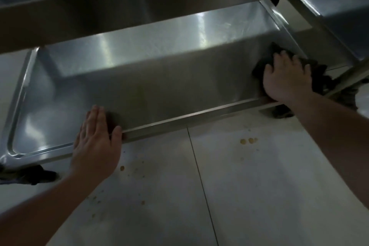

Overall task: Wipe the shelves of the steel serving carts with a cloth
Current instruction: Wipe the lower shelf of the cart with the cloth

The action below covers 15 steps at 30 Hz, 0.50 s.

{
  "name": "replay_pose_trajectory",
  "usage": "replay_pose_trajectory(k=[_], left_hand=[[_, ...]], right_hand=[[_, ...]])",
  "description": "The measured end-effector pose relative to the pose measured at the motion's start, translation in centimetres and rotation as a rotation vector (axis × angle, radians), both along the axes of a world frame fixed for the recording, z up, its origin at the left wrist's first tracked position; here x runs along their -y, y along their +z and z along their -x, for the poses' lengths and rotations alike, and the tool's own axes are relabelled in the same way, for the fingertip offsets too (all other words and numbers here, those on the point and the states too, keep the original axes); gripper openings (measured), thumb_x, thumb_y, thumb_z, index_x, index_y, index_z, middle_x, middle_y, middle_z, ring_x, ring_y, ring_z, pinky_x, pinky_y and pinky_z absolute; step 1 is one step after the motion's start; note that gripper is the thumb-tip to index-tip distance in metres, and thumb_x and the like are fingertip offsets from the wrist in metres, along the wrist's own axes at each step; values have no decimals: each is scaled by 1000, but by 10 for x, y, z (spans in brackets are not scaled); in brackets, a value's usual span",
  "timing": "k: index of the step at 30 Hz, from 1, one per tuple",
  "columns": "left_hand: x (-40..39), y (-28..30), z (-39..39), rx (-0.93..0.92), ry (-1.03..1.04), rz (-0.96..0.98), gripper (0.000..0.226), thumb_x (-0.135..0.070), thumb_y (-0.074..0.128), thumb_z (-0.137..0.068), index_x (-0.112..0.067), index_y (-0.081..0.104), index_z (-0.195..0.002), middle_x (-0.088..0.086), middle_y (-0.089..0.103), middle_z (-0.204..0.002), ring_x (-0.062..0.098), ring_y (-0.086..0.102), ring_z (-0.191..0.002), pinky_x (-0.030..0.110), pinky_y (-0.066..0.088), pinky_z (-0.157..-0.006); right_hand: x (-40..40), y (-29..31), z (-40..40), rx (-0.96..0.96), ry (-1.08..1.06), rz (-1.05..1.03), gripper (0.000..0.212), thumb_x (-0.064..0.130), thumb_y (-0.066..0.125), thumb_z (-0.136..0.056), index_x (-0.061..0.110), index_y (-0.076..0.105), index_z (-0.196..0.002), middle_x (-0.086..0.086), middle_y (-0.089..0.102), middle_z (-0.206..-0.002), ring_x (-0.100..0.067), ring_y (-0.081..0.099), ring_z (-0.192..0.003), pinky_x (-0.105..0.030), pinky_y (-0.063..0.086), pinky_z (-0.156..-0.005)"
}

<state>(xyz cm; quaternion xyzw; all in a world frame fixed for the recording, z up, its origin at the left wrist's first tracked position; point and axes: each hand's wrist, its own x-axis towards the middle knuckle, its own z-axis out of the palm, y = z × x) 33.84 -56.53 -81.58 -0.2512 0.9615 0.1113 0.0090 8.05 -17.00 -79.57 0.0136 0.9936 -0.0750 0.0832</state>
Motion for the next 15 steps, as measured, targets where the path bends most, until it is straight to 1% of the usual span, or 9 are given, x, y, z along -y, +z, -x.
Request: replay_pose_trajectory(k=[3,5,7,8,9,11,12,14,15], left_hand=[[9,0,0,37,44,4,70,-48,31,-109,-16,11,-169,3,3,-177,19,1,-163,42,6,-132],[10,0,3,33,36,-2,70,-46,31,-110,-15,10,-169,4,3,-177,19,-1,-163,40,3,-132],[10,-3,5,22,51,7,69,-47,29,-110,-16,9,-169,3,3,-177,19,-2,-163,39,0,-132],[10,-5,5,21,65,15,69,-47,27,-110,-17,7,-169,3,2,-177,18,-3,-163,39,-1,-131],[10,-6,5,22,76,21,69,-48,26,-110,-17,6,-169,2,1,-177,18,-3,-163,38,-2,-131],[10,-9,5,26,98,20,70,-49,24,-110,-16,6,-169,3,0,-177,18,-4,-163,38,-2,-131],[9,-9,5,29,108,16,70,-49,24,-110,-15,6,-169,3,0,-177,18,-4,-163,38,-2,-131],[8,-8,6,36,112,12,71,-49,24,-110,-15,6,-169,3,1,-177,18,-4,-163,37,-3,-131],[7,-7,6,39,109,14,71,-49,23,-110,-15,5,-169,3,0,-177,18,-4,-163,36,-4,-130]], right_hand=[[76,-4,-51,-13,435,-9,81,53,2,-95,17,30,-163,-3,17,-173,-33,16,-158,-57,10,-125],[120,-4,-91,2,725,5,85,58,-4,-91,26,25,-164,6,14,-173,-24,11,-160,-52,7,-127],[144,-1,-109,55,906,61,82,64,-2,-90,36,17,-164,20,7,-170,-10,2,-159,-44,0,-129],[145,2,-104,92,961,93,81,66,0,-90,38,17,-164,23,7,-169,-6,2,-158,-41,-1,-129],[139,0,-94,82,982,101,79,66,5,-92,38,23,-163,22,13,-169,-7,7,-158,-41,2,-129],[112,-11,-58,-59,896,91,70,58,21,-98,28,44,-156,6,35,-166,-22,31,-153,-48,19,-125],[94,-18,-33,-162,776,86,67,54,26,-99,21,50,-152,-4,44,-161,-31,42,-147,-52,28,-122],[60,-18,15,-203,433,29,67,52,26,-98,15,53,-146,-16,50,-154,-41,49,-138,-56,35,-116],[50,-13,35,-171,238,4,66,51,25,-98,14,50,-146,-18,48,-154,-42,47,-138,-58,33,-117]])
